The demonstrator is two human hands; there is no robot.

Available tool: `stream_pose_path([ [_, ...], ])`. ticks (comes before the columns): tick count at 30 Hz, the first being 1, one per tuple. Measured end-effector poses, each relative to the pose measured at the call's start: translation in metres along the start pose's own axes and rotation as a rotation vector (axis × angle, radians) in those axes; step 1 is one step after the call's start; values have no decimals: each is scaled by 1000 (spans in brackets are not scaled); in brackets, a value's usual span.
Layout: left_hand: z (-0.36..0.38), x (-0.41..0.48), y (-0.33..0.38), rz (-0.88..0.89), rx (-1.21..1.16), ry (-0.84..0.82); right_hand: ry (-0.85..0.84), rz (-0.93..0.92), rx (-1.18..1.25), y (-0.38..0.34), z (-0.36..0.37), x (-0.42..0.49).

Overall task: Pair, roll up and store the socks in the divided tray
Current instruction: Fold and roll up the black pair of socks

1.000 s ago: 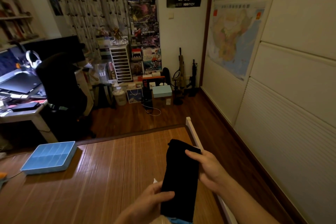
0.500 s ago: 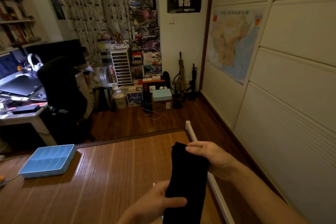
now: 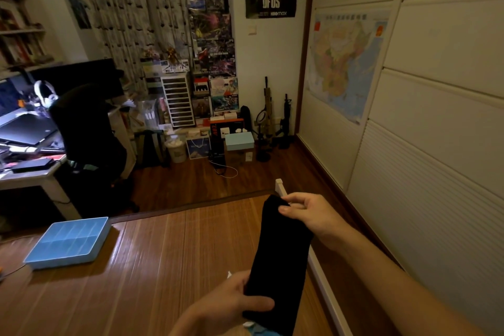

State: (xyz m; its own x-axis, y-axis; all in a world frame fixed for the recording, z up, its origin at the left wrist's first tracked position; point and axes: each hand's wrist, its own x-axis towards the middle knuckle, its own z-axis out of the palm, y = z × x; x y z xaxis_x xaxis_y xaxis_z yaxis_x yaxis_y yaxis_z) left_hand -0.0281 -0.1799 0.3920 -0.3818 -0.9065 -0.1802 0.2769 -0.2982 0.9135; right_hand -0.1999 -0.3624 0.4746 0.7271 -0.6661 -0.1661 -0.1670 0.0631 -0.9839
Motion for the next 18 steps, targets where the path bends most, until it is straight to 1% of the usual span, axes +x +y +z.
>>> stream_pose_path([
  [2,1,0,-3,-5,-61,-2,-78,112,-113,1,-2,2],
  [4,2,0,-3,-14,-44,15,-151,172,-176,3,-6,5],
  [9,0,-7,-1,37,-49,69,-142,27,-11,-5,-5,1],
  [12,2,-9,5,129,55,76,-218,-40,-2,-17,0,-7],
  [15,8,-7,17,164,19,74,-297,-88,4,-34,5,-16],
  [18,17,-4,39,264,49,85,-345,-140,-76,-48,11,-21],
])
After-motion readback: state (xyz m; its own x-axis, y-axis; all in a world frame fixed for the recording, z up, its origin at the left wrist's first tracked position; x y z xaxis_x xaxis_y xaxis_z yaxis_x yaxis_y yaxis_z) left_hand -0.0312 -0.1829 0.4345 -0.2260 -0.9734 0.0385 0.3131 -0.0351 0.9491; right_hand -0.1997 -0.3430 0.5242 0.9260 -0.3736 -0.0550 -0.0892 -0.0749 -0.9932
